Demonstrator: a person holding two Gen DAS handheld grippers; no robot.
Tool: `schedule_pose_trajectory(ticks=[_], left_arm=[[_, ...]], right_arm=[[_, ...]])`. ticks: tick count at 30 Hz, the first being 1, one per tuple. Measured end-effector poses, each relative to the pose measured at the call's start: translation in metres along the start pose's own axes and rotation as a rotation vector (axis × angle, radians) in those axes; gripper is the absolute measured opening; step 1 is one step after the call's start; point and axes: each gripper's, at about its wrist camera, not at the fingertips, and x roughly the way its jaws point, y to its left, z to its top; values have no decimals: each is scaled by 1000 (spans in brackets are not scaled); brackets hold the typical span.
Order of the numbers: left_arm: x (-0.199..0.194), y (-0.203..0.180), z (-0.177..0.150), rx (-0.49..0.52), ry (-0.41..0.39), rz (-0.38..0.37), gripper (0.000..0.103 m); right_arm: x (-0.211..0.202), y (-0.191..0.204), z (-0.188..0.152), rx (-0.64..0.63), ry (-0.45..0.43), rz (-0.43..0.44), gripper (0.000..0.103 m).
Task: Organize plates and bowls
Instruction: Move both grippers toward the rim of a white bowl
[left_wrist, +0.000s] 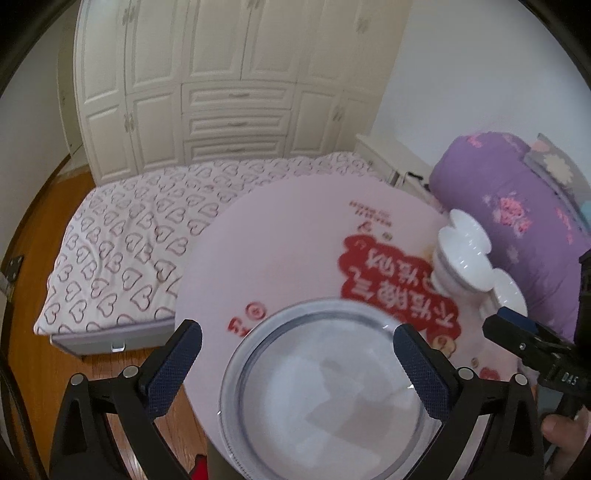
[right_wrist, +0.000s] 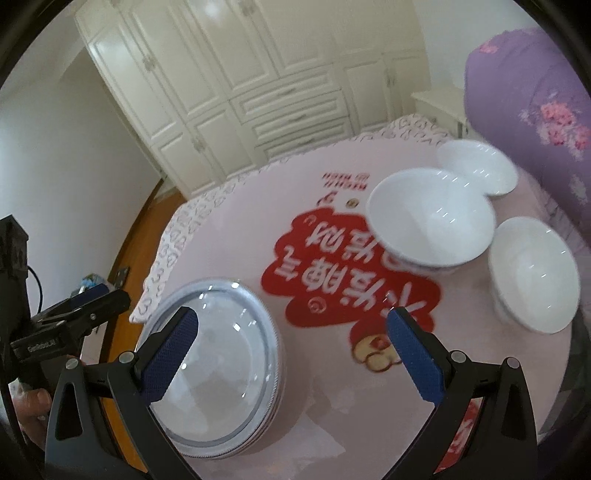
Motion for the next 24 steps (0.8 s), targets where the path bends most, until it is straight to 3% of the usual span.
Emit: schedule_pose_trajectory(ticks=[4, 8, 16, 18, 24], left_arm=[[-7, -14, 8, 28, -31, -13, 102], [-7, -29, 14, 64, -50, -21, 102], [10, -62, 29, 132, -64, -61, 102], [18, -70, 34, 144, -64, -68, 102], [43, -94, 46, 173, -55, -96, 102]], right_arm=[[-15, -11, 11, 5, -56, -48, 103], [-31, -19, 19, -22, -116, -152, 103], [-51, -35, 29, -119, -194, -547, 103], [-56, -47, 32, -93, -196, -563, 103], [-71, -79, 44, -20, -240, -458, 103]])
